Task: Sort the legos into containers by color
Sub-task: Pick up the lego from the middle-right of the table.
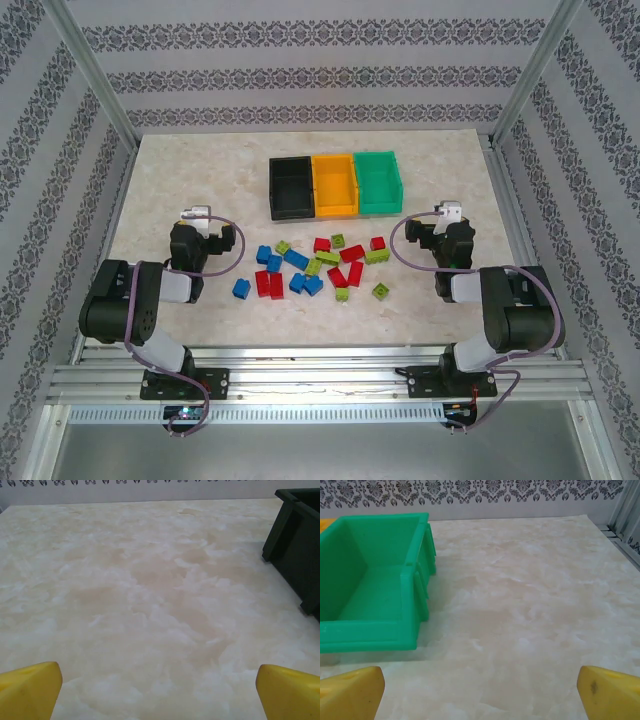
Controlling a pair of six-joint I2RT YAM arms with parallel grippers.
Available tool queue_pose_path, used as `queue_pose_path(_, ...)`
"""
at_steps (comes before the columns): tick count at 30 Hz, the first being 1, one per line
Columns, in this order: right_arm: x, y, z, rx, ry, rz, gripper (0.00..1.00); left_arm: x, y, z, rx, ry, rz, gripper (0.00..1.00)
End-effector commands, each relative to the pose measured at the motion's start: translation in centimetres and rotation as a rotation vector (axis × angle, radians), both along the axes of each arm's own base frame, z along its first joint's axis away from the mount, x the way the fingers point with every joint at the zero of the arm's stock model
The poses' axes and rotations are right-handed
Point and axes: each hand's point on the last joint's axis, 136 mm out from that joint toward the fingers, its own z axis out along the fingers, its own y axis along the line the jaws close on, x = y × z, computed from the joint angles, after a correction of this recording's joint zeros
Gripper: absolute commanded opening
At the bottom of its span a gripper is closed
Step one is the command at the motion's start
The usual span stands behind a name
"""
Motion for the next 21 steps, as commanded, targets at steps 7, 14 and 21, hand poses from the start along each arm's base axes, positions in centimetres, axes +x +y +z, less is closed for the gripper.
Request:
queue_pose_path(7, 0.6, 0.62, 0.74, -0.004, -0.024, 0.031, 0.98, 0.33, 0.26, 0.26, 0.005, -0.002, -0.005, 1.0)
queue_pose_path(14, 0.6, 0.62, 0.73, -0.004, -0.023, 0.031, 0.98, 0.34, 0.31, 0.23, 0.006, -0.002, -0.003, 1.0)
queue_pose_path(21, 0.6, 0.73, 0.79, -0.004, -0.025, 0.038, 0.98, 0.33, 0.3, 0.21, 0.005, -0.001, -0.002, 1.0)
